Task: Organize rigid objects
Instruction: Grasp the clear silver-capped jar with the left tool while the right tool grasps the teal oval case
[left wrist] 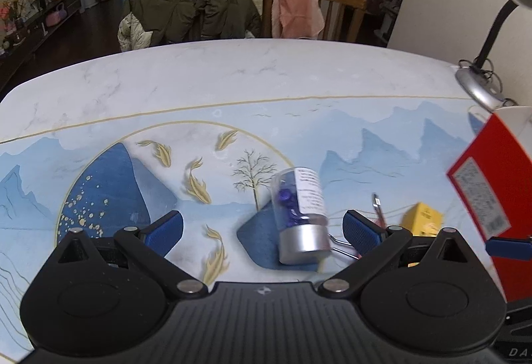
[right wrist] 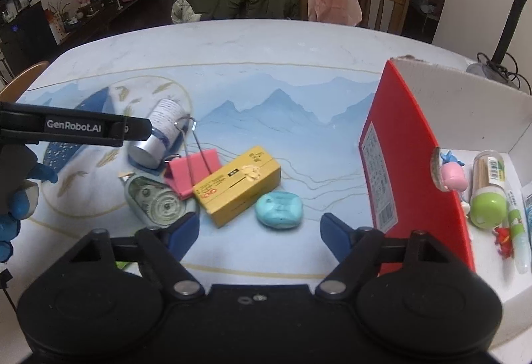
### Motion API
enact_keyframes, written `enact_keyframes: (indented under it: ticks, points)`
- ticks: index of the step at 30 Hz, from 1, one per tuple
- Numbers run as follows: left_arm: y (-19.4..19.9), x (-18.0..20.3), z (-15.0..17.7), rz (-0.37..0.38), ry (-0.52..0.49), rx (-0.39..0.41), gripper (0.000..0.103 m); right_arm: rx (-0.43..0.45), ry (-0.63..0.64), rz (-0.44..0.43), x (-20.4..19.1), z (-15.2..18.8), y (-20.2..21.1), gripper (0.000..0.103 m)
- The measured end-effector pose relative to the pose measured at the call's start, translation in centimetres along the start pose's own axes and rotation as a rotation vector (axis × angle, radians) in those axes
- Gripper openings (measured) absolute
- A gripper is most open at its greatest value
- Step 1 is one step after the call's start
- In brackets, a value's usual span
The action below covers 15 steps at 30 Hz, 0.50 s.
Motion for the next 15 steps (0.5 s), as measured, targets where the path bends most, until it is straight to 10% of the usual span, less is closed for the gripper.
enact_keyframes:
  ticks: [15]
  points:
    - [-3.2,0.8,-0.2,0.000,-0.043,-0.013,0.099,-0.044,-0.014,0.015,1.0,-0.3,-3.0,0.058]
Point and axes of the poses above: each gripper's, at about its wrist camera, not at the fingertips, and y roughly against the way its jaws point, x to its right, z to its underside, the point moved 4 cm from there along -y, roughly the way its jaws point, and after that the axes turned 3 degrees about -y, right-handed, at the moved point
